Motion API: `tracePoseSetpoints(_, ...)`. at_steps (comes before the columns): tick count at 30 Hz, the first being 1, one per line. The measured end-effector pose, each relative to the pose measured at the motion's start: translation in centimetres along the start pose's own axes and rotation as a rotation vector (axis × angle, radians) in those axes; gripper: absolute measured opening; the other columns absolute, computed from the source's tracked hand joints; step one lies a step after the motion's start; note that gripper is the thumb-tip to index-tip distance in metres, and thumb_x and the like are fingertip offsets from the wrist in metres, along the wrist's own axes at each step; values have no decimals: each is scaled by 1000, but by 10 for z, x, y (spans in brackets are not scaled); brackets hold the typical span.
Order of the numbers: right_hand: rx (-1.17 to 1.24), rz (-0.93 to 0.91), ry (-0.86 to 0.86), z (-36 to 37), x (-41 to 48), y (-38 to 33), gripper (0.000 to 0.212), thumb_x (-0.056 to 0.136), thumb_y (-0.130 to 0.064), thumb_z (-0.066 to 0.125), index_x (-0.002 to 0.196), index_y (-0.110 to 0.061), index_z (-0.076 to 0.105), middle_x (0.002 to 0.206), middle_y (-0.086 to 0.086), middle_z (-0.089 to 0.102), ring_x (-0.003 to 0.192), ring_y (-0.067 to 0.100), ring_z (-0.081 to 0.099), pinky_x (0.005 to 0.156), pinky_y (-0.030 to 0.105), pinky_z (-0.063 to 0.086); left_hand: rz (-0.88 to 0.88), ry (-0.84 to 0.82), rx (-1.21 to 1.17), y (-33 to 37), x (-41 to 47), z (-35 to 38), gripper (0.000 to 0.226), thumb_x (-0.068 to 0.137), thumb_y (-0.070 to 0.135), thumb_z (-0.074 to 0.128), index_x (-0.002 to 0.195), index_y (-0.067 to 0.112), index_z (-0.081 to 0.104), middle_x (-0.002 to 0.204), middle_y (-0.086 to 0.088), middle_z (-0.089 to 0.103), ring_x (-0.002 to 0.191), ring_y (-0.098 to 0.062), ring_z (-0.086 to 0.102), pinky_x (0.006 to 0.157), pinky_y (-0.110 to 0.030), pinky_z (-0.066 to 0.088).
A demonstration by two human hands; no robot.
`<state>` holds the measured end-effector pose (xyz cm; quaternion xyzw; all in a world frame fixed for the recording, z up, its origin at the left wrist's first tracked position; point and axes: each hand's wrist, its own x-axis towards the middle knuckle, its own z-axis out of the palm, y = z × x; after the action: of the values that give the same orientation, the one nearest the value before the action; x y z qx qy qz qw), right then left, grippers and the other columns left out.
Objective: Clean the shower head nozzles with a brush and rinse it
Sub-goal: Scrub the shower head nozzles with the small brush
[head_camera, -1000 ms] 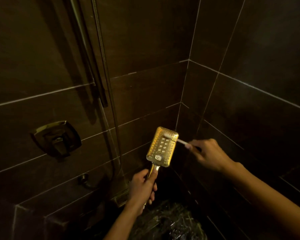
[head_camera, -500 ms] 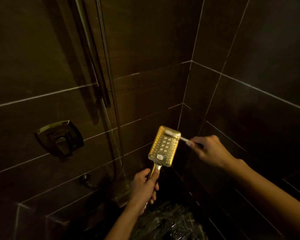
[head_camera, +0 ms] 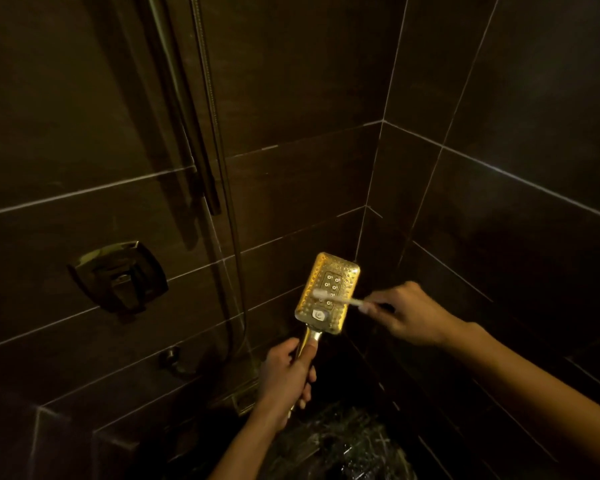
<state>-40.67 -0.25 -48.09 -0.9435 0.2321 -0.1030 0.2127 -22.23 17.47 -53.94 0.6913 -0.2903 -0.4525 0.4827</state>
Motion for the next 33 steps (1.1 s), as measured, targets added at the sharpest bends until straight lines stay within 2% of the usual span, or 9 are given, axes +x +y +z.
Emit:
tracePoseSetpoints(2,-21,-51,-97,6,0,-5,24,104,-37,50,104,-25,71,73,-9,65,67,8,64,58,23,49,-4,0,6,-1,-1,1,32,97,42,58,87,12,63,59,-4,61,36,-15,48,37,-22,34)
tracePoseSetpoints(7,-34,108,219,-4,8,4,24,104,-35,50,91,-24,67,62,-7,59,55,13,58,48,25,40,-8,-5,-1,-5,-3,2,31,97,40,58,86,12,63,59,-4,61,36,-15,47,37,-21,33)
tracePoseSetpoints(11,-32,-66,-131,8,7,-12,23,104,-39,50,102,-27,70,73,-10,64,64,7,62,58,23,48,-2,10,13,-7,-3,0,30,97,42,58,84,15,63,58,-3,61,36,-15,47,36,-21,33)
tracePoseSetpoints(16,-17,140,158,-6,14,-4,20,104,-32,52,101,-24,70,68,-5,64,59,14,62,50,20,42,5,0,8,-6,-4,-3,30,98,40,58,90,12,63,58,-2,59,35,-14,45,36,-20,32)
tracePoseSetpoints(20,-39,-57,-172,4,14,-24,23,105,-37,50,104,-25,70,74,-5,67,67,14,64,61,25,48,22,7,37,-4,-2,-4,26,98,38,57,89,15,63,58,-3,59,35,-14,45,34,-19,32)
tracePoseSetpoints(25,-4,140,237,-13,21,-4,14,104,-30,53,98,-35,65,69,-7,65,59,11,63,51,23,46,40,13,66,0,-1,-4,28,98,39,58,83,15,60,58,-2,61,33,-12,45,33,-19,32)
tracePoseSetpoints(29,-64,-1,-120,1,6,-19,16,104,-41,50,97,-39,65,70,-10,64,66,7,63,61,20,45,47,26,47,2,2,-5,30,98,40,58,85,14,62,59,-3,61,35,-14,46,34,-20,32)
tracePoseSetpoints(30,-72,11,-90,3,1,-17,19,104,-41,49,96,-36,66,68,-9,64,64,8,63,59,21,44,51,24,35,2,3,-5,31,98,40,57,84,13,62,58,-3,60,35,-14,46,35,-20,32)
tracePoseSetpoints(33,4,221,270,-15,-13,-3,17,102,-34,52,94,-32,67,61,-9,61,58,6,62,47,21,42,63,27,15,2,5,1,31,97,41,58,79,16,61,57,-2,60,35,-16,46,36,-20,33)
